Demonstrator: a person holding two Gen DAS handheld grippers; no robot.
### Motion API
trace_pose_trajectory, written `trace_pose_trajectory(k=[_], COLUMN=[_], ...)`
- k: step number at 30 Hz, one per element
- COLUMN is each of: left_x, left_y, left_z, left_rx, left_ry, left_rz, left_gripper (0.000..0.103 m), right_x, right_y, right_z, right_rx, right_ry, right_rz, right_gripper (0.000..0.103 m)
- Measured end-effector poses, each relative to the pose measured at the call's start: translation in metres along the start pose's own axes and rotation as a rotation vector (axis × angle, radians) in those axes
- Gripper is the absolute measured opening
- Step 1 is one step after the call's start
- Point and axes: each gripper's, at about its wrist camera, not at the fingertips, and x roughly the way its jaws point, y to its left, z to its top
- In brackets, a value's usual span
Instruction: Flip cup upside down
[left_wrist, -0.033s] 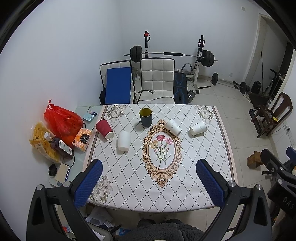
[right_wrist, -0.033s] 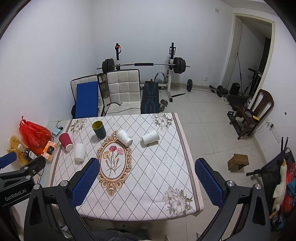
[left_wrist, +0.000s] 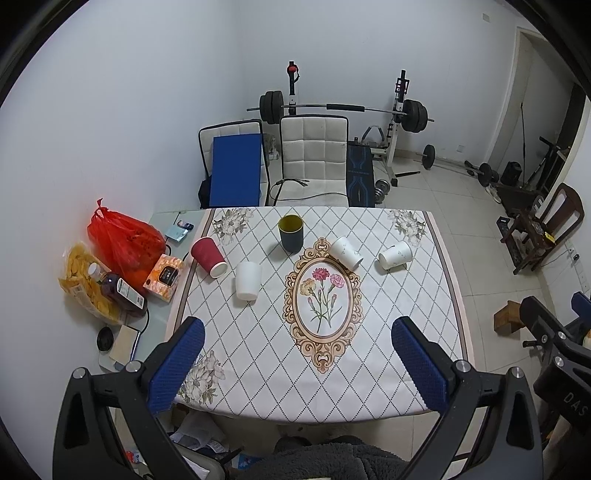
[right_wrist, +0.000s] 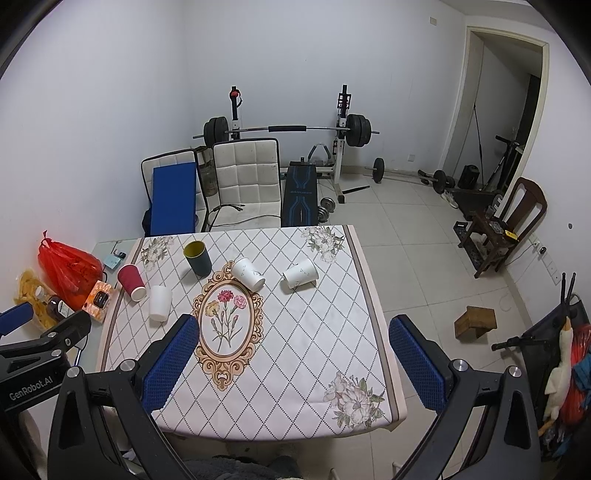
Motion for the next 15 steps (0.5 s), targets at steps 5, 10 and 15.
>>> trace_pose_trajectory(k=[5,10,15], left_x=[-0.0008,-0.0016,-0.0018], left_y=[0.0009,0.0009,0.0008], left_z=[0.0021,0.0032,0.0017], left_rx=[0.0,-0.001,-0.002], left_ry=[0.0,-0.001,-0.001], left_rz=[-0.002,-0.002,-0.003], left_gripper=[0.103,0.103,0.103], right_x=[-0.0004,-0.0028,-0.0027], right_y=[0.0009,0.0021,-0.0017], right_z=[0.0014,0.0012,-0.0066], right_rx=[0.001,0.001,0.007], right_ry=[-0.004,-0.011,-0.002], right_rz=[0.002,0.011,0.027], right_gripper=[0.103,0.103,0.103])
